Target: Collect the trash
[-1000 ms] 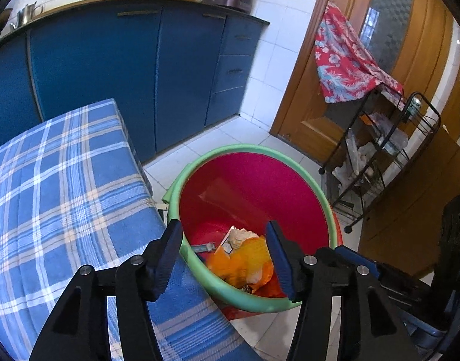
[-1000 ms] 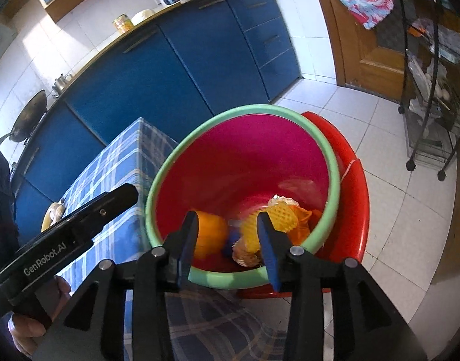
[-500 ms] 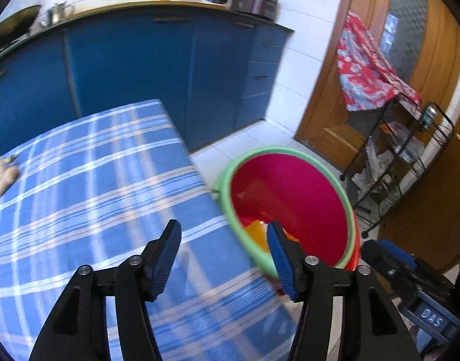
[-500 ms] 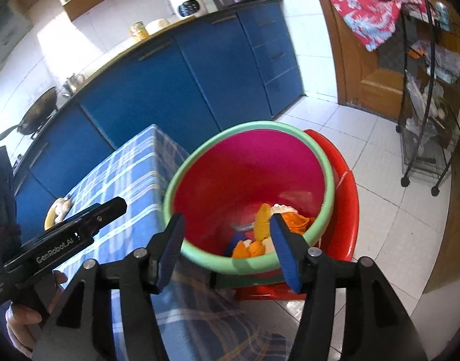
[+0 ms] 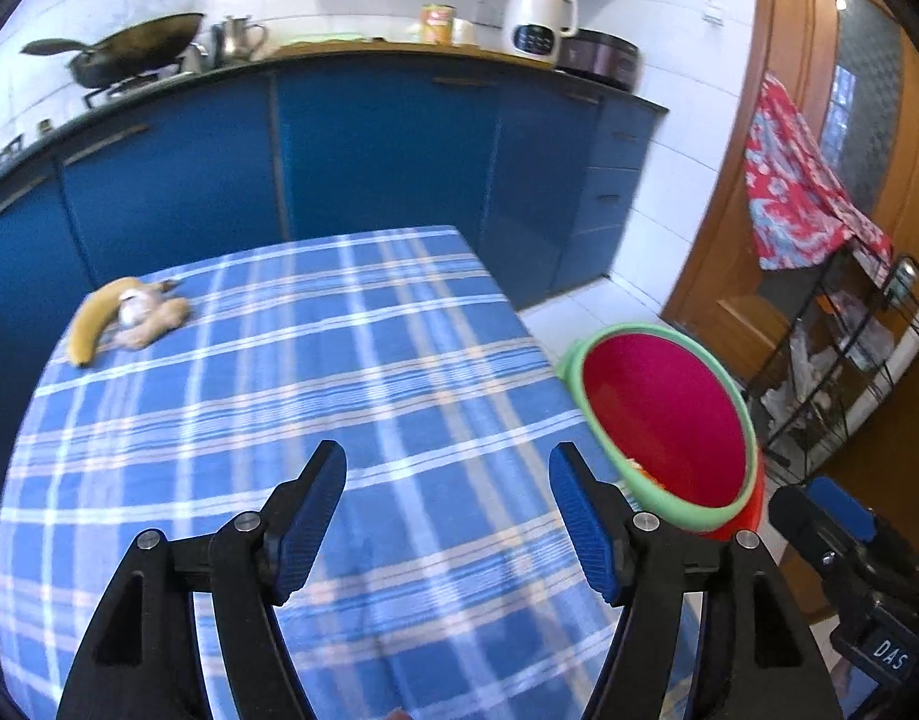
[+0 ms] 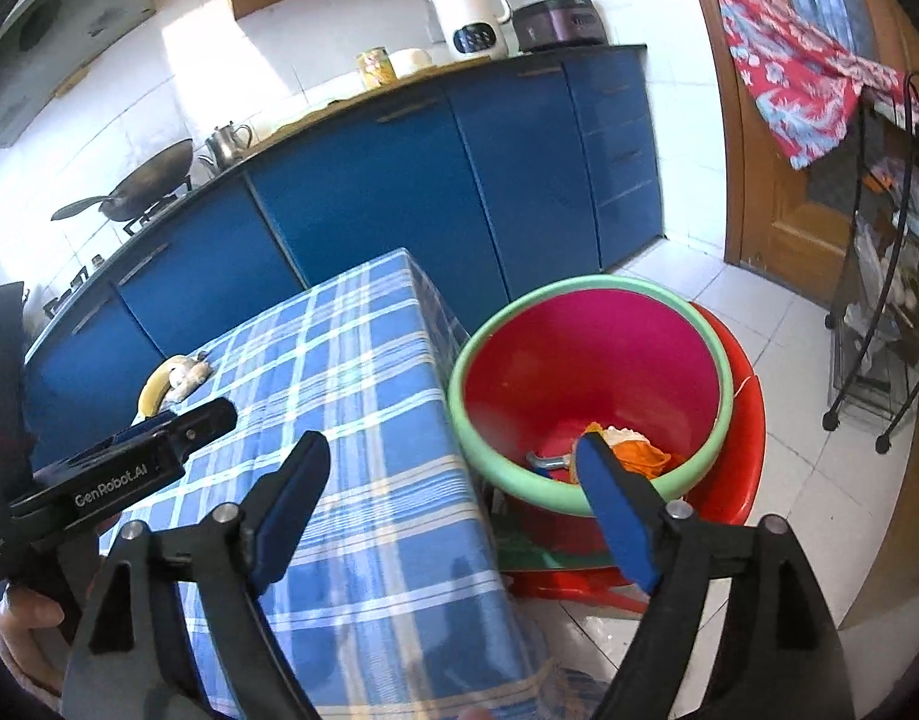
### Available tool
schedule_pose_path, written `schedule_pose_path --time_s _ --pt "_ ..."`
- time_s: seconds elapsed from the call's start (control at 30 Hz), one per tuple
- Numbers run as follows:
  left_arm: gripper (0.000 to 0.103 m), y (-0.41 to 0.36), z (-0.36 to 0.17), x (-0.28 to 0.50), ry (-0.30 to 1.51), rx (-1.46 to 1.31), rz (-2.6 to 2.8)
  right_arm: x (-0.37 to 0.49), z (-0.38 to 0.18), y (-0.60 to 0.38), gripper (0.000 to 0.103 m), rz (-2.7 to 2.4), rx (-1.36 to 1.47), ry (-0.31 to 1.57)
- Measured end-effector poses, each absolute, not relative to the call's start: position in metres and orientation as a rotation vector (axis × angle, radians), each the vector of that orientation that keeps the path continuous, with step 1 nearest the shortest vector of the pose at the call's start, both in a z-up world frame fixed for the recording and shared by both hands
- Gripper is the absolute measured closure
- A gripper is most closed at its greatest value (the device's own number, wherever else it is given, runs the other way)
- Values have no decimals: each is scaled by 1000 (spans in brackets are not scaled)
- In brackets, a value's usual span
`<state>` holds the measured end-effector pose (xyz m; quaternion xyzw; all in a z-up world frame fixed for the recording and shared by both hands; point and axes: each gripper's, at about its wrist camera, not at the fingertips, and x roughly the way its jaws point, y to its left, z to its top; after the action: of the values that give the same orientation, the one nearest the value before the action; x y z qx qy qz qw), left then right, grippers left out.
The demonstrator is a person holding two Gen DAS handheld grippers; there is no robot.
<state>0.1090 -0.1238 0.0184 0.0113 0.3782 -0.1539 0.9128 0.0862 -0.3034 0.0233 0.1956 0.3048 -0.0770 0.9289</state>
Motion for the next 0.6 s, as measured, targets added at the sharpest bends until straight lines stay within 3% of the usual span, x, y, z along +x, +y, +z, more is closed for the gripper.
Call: schedule_pose_path --time_s 0.6 --pt "30 -68 39 61 712 -4 -211 58 40 -267 16 -116 383 598"
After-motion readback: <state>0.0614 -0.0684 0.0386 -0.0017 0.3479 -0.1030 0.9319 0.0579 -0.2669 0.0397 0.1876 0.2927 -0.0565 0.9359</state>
